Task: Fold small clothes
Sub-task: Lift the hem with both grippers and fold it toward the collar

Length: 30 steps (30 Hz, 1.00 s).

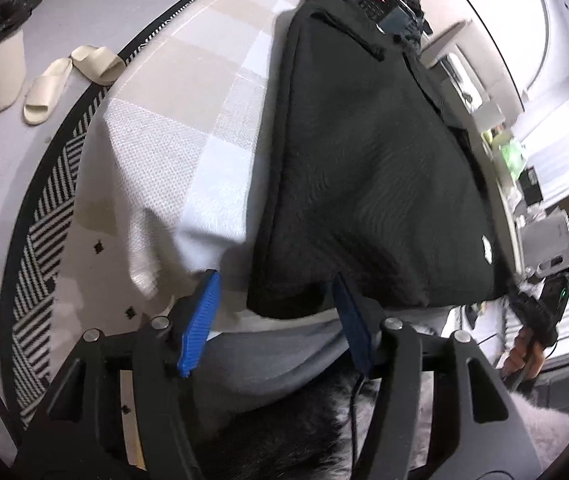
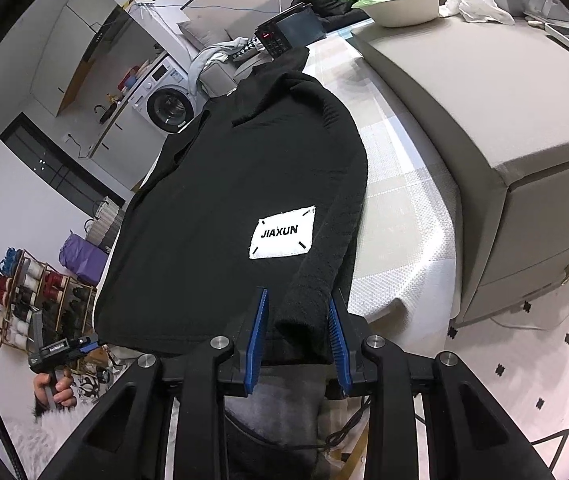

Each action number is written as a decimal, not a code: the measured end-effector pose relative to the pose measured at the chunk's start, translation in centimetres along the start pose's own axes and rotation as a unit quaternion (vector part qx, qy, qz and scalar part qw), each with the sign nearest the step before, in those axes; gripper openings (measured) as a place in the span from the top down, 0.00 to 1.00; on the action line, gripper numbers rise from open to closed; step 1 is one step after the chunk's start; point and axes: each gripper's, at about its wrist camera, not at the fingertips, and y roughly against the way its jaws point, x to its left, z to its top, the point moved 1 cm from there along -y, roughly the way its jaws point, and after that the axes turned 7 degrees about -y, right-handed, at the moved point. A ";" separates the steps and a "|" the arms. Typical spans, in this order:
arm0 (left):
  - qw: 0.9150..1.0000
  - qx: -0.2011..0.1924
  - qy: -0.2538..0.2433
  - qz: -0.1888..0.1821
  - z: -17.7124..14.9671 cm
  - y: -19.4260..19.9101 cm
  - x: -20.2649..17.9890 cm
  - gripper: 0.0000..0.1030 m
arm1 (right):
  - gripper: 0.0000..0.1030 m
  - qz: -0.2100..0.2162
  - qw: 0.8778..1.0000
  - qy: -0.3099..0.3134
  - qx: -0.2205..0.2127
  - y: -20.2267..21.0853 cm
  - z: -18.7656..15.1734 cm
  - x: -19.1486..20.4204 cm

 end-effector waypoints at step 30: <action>0.997 -0.037 -0.023 -0.055 0.7 1.0 -2.0 0.54 | 0.68 0.026 1.000 -0.002 0.011 -1.3 0.1 0.1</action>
